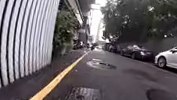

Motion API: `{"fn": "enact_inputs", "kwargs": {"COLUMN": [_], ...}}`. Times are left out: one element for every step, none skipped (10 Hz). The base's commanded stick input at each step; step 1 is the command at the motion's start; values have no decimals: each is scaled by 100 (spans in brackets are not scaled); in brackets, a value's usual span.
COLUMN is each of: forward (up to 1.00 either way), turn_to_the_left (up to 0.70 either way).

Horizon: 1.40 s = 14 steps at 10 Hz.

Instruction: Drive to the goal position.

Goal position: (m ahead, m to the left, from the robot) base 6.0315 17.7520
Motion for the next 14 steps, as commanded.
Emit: {"fn": "enact_inputs", "kwargs": {"forward": [45,45,45,45,45,45,45,45,45,45,45,45,45,45], "turn_to_the_left": [0,0,0,0,0,0,0,0,0,0,0,0,0,0]}}
